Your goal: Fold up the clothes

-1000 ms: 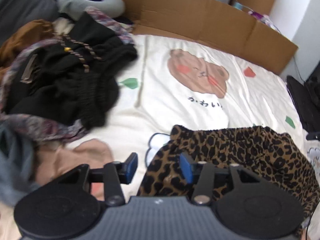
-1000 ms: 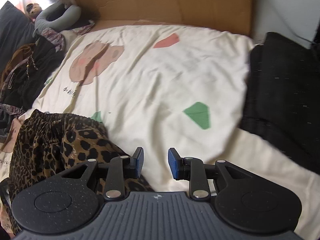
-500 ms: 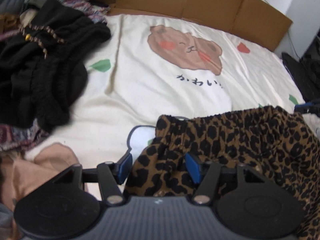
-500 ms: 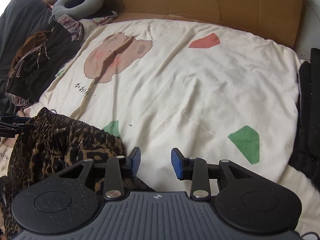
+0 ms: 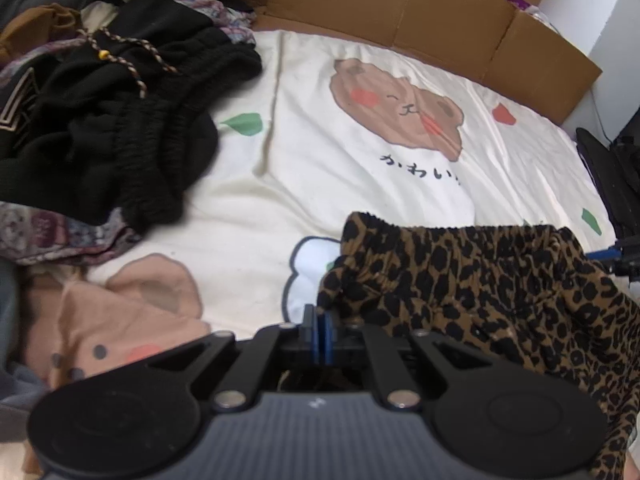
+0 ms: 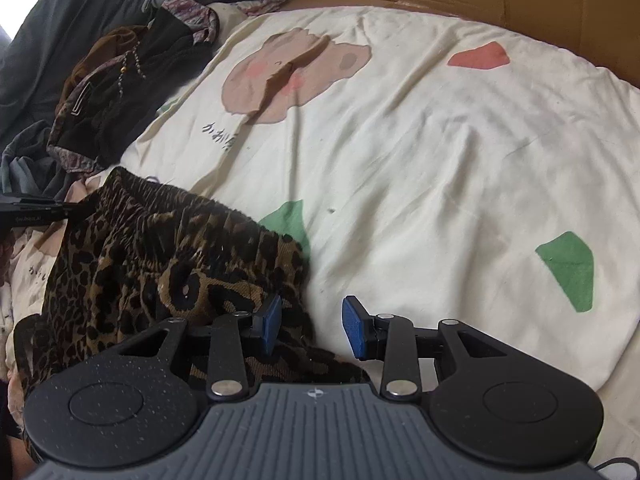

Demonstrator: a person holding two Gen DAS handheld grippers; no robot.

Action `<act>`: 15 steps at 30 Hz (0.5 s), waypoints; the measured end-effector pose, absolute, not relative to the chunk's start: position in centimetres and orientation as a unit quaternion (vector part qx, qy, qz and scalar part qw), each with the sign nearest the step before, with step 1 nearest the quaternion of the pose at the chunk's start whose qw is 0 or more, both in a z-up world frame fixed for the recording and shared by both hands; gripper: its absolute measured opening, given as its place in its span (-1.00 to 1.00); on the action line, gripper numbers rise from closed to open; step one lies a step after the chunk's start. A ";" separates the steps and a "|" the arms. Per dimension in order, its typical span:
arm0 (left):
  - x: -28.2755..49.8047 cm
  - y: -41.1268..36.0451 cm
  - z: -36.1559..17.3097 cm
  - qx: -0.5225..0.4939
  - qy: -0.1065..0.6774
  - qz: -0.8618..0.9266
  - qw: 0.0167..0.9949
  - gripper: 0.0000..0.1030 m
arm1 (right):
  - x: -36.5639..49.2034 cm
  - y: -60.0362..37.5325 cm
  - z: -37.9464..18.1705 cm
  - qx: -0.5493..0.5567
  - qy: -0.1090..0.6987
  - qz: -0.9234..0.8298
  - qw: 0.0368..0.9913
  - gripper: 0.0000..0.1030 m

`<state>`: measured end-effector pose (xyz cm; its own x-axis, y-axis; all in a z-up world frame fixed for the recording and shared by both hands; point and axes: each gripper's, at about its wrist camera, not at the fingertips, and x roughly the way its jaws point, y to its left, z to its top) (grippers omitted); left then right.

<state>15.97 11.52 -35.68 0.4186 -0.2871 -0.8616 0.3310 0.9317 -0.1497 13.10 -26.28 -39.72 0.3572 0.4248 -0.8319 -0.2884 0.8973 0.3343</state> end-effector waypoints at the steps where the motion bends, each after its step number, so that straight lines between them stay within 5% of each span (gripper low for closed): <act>1: 15.8 11.7 -35.5 0.022 0.506 -0.182 0.843 -0.94 | 13.0 -26.2 -39.6 0.065 0.523 0.223 0.820 -0.21; 15: 15.6 12.1 -35.7 0.018 0.511 -0.181 0.840 -0.94 | 12.5 -23.6 -39.9 0.034 0.524 0.289 0.800 -0.21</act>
<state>15.63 12.12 -35.74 0.4132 -0.2855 -0.8647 0.3222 0.9340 -0.1544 12.53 -23.62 -39.86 0.2837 0.4984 -0.8192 -0.4265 0.8307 0.3577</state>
